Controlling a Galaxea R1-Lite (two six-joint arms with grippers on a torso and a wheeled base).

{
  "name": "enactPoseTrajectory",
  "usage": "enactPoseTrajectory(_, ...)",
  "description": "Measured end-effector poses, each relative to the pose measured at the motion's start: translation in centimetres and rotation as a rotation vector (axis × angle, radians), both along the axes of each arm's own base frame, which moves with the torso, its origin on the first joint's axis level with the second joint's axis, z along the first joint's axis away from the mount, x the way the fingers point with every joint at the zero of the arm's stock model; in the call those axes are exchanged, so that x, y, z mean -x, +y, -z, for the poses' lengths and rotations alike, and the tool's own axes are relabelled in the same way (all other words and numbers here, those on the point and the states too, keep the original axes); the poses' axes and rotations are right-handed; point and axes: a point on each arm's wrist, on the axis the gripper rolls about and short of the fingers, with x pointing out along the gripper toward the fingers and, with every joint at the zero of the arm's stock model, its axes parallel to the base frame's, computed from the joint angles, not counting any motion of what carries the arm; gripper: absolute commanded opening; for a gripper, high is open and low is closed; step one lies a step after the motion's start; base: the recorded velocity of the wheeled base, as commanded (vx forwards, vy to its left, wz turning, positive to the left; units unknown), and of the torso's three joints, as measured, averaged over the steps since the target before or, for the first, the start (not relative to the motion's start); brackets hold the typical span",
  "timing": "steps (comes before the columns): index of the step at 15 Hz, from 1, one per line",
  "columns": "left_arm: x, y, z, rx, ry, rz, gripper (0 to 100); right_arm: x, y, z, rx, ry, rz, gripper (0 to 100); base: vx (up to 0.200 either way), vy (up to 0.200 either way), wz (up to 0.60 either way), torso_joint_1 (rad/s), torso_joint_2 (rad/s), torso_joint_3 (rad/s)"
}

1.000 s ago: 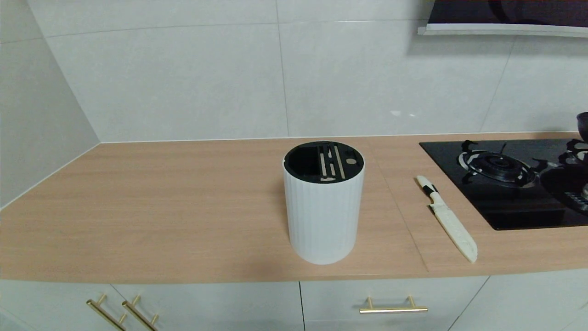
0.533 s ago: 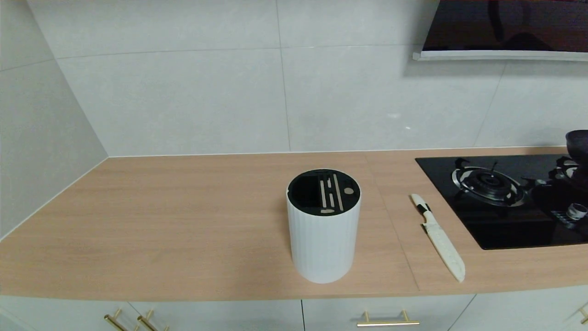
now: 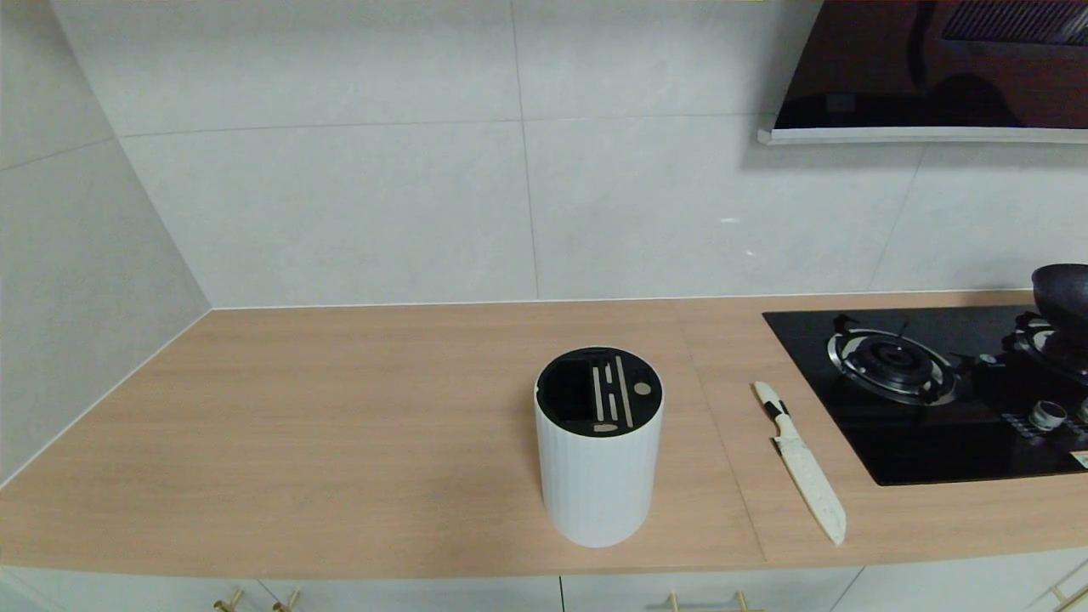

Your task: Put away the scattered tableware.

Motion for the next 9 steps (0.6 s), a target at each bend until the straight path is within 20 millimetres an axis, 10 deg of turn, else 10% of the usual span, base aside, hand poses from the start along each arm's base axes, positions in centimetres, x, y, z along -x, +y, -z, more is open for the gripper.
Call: enactPoseTrajectory(9,0.00,0.00,0.00,0.000,0.000,0.000,100,0.00,0.00,-0.01,0.003,-0.001,0.000,100,0.000,0.000,0.00,0.000,0.00,0.000)
